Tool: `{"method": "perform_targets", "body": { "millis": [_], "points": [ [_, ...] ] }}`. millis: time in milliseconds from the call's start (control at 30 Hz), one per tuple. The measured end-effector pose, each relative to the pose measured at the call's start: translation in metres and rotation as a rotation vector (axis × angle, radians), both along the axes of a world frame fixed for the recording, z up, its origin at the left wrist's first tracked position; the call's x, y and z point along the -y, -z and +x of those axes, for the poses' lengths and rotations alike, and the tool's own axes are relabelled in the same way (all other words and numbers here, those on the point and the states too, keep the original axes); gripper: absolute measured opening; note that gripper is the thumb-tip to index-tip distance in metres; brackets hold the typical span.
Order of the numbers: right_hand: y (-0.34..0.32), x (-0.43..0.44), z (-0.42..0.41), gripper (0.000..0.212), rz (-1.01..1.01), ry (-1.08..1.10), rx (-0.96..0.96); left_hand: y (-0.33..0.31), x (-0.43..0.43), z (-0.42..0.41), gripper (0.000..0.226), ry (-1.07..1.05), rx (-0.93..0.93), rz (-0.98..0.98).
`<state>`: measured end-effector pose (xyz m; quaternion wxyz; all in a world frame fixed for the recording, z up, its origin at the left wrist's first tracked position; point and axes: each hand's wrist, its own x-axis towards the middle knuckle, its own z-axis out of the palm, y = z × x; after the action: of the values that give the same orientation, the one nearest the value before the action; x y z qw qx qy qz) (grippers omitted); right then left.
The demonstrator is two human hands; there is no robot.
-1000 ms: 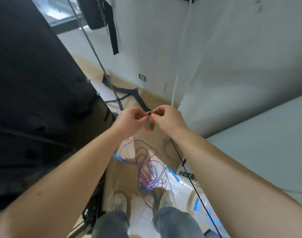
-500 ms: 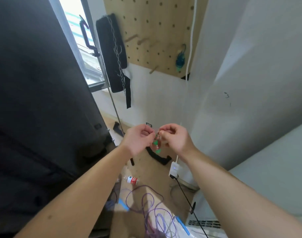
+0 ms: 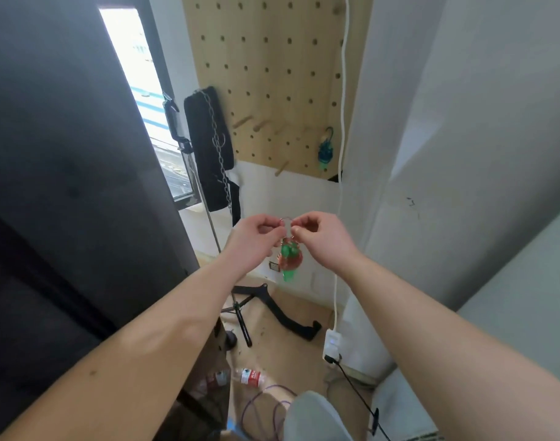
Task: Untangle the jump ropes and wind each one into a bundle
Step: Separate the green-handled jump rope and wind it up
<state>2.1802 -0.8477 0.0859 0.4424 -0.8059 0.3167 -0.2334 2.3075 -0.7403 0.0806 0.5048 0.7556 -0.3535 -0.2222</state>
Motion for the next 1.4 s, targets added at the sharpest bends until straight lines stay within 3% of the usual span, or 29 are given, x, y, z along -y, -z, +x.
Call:
{"method": "perform_targets", "body": {
  "millis": [167,333,800,900,1100,1300,1400],
  "points": [
    [-0.011,0.015,0.021,0.008,-0.034,0.018,0.049,-0.013,0.016,0.016,0.01,-0.022,0.007,-0.027],
    [-0.012,0.038,0.052,0.009,-0.022,0.033,0.092,-0.017,0.049,0.042,0.011,-0.036,-0.1,-0.054],
    [-0.005,0.196,0.184,0.012,0.099,0.082,0.103,-0.009,0.211,0.167,0.008,-0.04,0.055,0.077],
    [-0.009,0.237,0.205,0.006,0.084,0.089,0.023,-0.01,0.249,0.195,0.014,-0.006,0.087,0.114],
    [-0.021,0.301,0.237,0.005,-0.169,0.086,-0.165,-0.017,0.315,0.239,0.008,0.065,0.232,0.227],
    [-0.031,0.332,0.259,0.008,-0.422,0.131,-0.52,-0.03,0.364,0.266,0.004,0.183,0.487,0.448],
    [-0.037,0.342,0.269,0.007,-0.526,0.105,-0.566,-0.039,0.383,0.278,0.011,0.219,0.608,0.518]
  ]
}}
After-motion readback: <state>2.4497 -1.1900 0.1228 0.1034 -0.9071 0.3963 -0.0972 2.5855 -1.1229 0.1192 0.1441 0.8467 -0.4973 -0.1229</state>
